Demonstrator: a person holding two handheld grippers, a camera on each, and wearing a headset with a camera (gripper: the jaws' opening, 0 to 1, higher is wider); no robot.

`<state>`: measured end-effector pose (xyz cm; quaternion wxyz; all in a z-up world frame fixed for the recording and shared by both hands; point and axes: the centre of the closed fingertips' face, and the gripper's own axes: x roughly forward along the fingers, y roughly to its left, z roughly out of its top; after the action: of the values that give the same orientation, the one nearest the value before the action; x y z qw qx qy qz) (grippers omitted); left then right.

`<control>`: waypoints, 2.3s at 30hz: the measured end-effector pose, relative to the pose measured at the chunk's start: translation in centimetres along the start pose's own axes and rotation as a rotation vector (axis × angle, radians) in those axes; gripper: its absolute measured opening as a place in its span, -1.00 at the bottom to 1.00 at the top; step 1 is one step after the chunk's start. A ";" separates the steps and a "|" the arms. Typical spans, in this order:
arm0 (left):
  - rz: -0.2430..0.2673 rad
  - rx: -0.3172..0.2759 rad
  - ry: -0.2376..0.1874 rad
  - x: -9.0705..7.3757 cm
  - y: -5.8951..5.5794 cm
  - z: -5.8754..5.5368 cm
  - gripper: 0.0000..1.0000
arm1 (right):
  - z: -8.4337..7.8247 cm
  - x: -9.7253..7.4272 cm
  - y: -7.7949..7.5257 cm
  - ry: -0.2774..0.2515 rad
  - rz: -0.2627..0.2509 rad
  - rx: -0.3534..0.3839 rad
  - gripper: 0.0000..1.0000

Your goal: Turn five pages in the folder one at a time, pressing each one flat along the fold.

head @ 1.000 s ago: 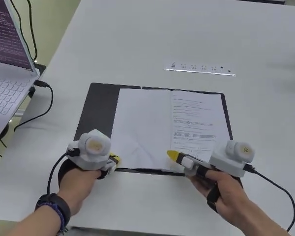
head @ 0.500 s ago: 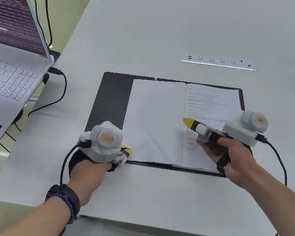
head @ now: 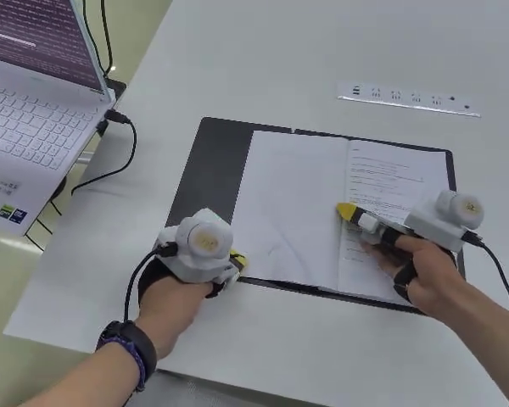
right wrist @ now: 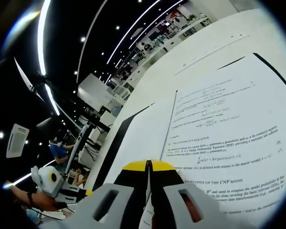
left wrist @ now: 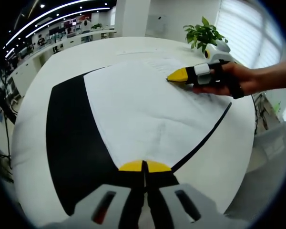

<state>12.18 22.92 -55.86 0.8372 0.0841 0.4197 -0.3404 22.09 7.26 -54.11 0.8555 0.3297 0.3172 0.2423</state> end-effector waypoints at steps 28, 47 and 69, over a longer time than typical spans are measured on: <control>0.006 0.004 -0.004 0.2 0.1 0.0 -1.00 | 5.0 2.4 -0.9 -0.192 -0.049 0.127 -1.00; 0.014 0.012 -0.013 0.2 0.1 0.0 -1.00 | 6.9 3.9 -0.7 -0.239 -0.063 0.156 -1.00; -0.002 -0.010 -0.019 0.1 0.1 0.0 -1.00 | 9.8 7.3 -2.8 -0.275 -0.095 0.161 -1.00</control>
<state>12.34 22.93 -55.96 0.8413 0.0763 0.4134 -0.3397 34.47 5.97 -53.21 0.8723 0.4116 0.2310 0.1279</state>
